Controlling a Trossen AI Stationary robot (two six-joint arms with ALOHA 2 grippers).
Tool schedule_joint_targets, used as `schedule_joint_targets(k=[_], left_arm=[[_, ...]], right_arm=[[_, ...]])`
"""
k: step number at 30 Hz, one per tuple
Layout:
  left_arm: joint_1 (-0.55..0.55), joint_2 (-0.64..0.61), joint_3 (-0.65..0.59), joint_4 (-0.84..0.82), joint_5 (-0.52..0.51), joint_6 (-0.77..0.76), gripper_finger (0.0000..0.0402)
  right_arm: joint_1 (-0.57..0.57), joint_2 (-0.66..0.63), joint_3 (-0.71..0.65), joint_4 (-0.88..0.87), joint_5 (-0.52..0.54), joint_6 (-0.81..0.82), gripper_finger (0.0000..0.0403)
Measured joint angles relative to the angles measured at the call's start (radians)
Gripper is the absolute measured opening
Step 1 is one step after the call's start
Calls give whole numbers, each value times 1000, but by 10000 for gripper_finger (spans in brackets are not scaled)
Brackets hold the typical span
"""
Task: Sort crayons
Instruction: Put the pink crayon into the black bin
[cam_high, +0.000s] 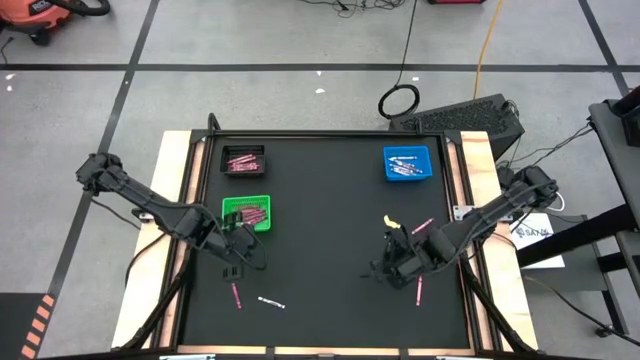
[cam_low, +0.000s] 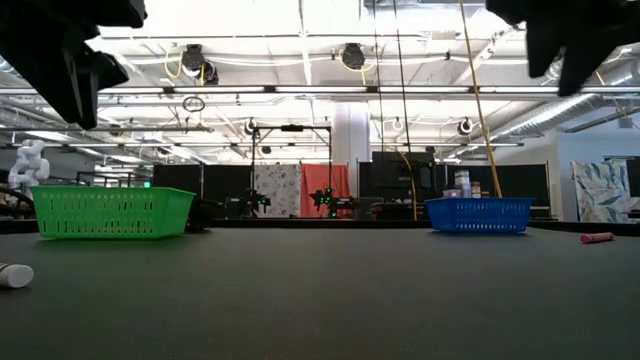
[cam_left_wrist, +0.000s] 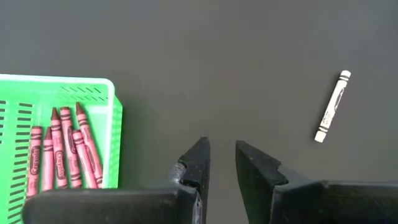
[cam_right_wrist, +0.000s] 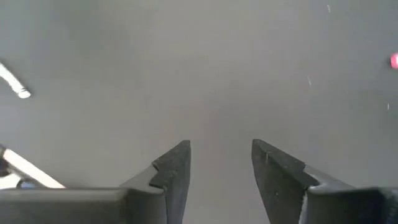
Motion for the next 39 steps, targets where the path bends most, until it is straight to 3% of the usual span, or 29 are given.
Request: schedule_joint_targets(k=[5, 16, 29, 39], left_arm=[[-9, 0, 0, -2, -40, 8, 75], [-13, 0, 0, -3, -56, 30, 75], [-13, 0, 0, -3, -58, 32, 75], [-12, 0, 0, -3, -83, 56, 75]], right_arm=[[56, 82, 0, -2, -16, 165, 157], [143, 263, 0, 1, -209, 334, 157], [300, 297, 0, -82, -208, 610, 157], [317, 296, -75, -9, -206, 655, 145]])
